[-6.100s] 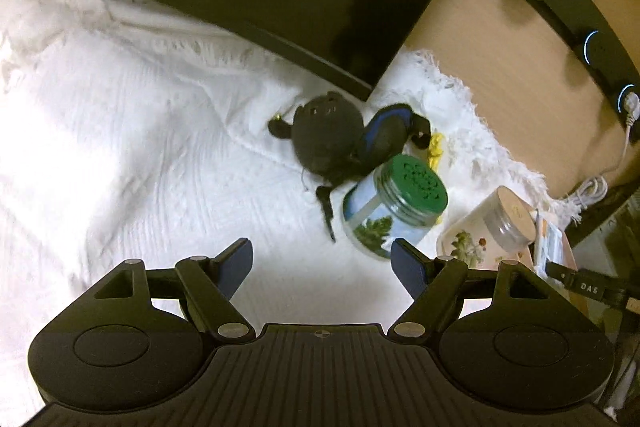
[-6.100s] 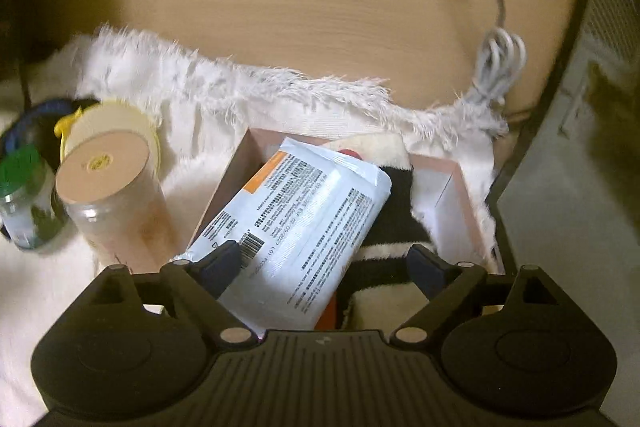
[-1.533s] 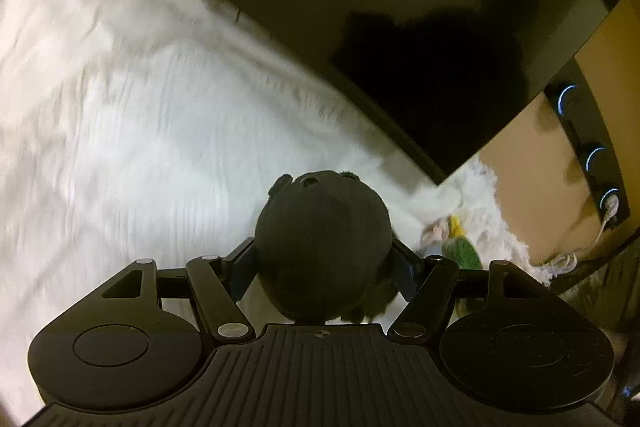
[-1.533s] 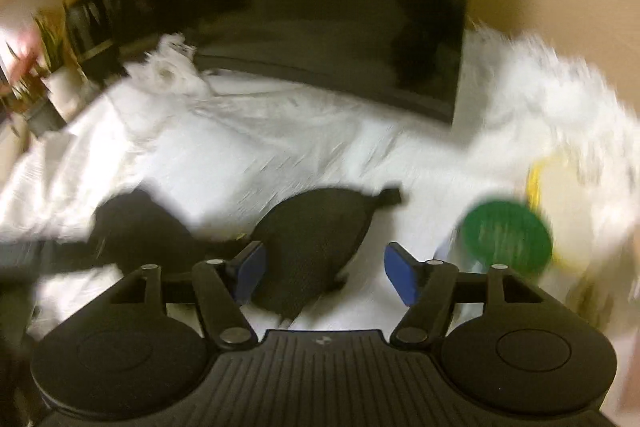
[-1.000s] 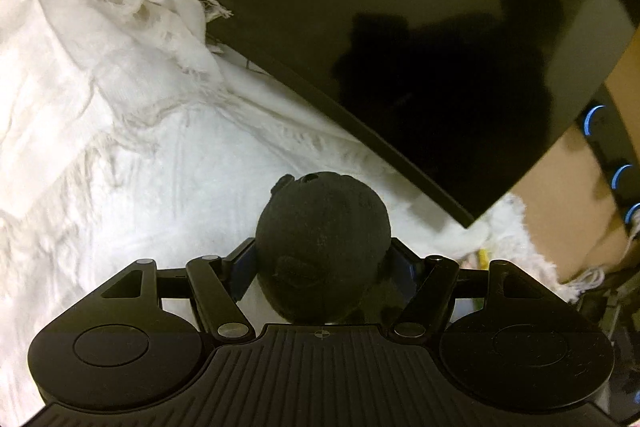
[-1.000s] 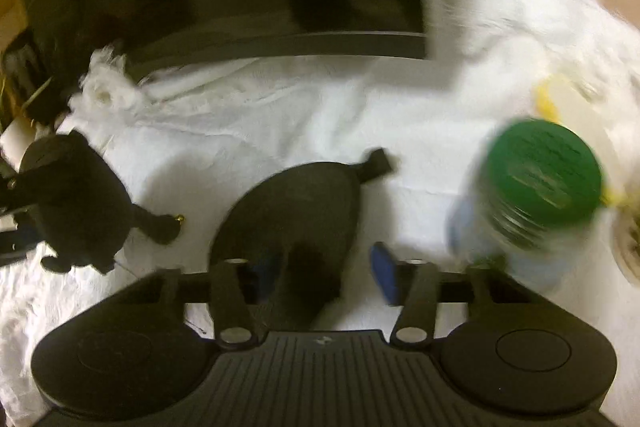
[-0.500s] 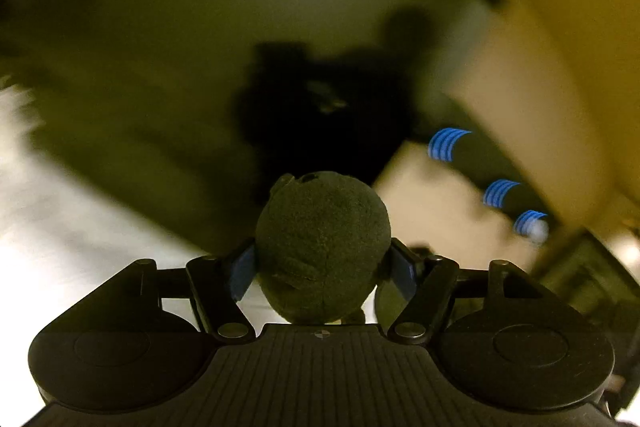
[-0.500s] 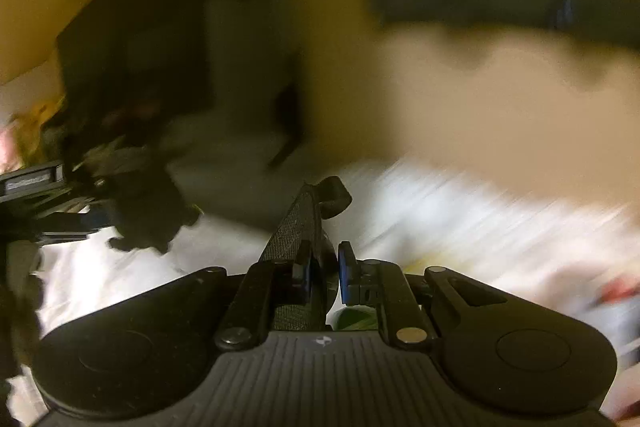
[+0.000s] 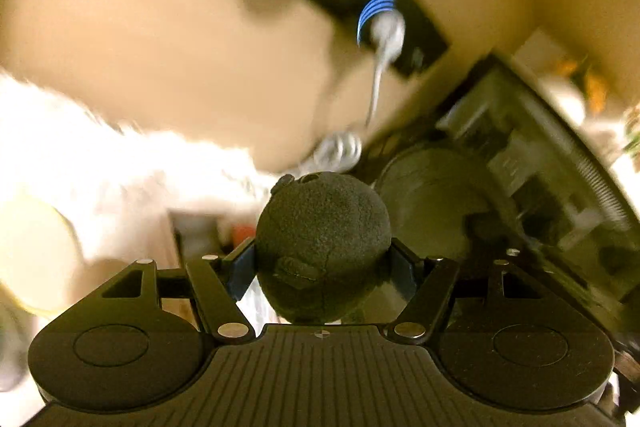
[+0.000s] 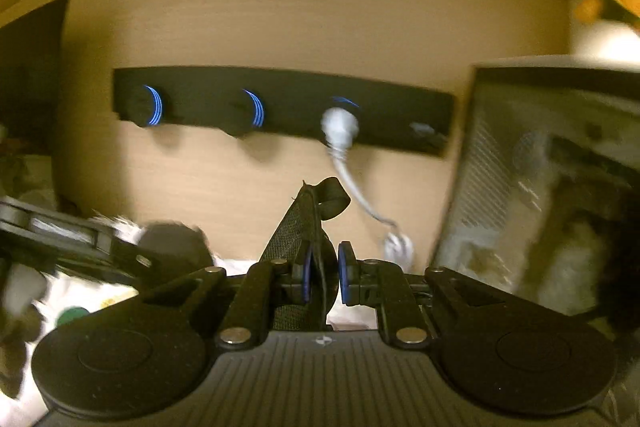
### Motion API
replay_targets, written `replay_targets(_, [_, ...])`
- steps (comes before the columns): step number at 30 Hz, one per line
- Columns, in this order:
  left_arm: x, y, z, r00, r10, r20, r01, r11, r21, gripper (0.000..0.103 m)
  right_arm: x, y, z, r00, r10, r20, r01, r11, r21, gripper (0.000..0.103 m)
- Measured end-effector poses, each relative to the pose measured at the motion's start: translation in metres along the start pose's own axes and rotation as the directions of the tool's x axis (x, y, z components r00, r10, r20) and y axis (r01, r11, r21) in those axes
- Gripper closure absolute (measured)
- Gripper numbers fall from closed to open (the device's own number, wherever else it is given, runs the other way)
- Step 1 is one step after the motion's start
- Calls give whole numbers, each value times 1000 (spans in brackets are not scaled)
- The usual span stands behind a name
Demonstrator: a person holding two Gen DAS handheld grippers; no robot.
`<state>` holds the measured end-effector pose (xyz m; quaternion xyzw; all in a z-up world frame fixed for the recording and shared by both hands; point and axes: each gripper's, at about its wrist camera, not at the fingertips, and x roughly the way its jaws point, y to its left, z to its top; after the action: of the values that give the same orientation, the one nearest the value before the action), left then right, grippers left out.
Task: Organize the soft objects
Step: 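Carry the round plush and flat black plush into the pink box and open both tools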
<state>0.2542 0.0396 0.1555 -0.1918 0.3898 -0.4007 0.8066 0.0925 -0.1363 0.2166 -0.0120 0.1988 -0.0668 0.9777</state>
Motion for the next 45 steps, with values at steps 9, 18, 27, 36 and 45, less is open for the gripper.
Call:
replay_targets(9, [41,-4,-8,998,68,0,-69,998,8,30,19,-44,-45,999,-32,-20,33,997,65,90])
replay_targets(18, [5,10,-10,998,55,29,-53,998,-41,30,117,-68,-89,958,160,-239,-75,941,329,90])
replay_targets(27, [6,20,-8,997,68,20,-67,995,-76,30,125,-80,-137,947,160,-279,-52,933,356,53])
replay_targets(36, [45,2,-1,996,-87,-15,84,986,-142,29,56,-70,-142,975,102,-197,-59,976,211,41])
replay_targets(45, [117,-10,-38,975,152,-163,-143,988,64,22,49,-65,-166,963,105,-249,-56,979,194,40])
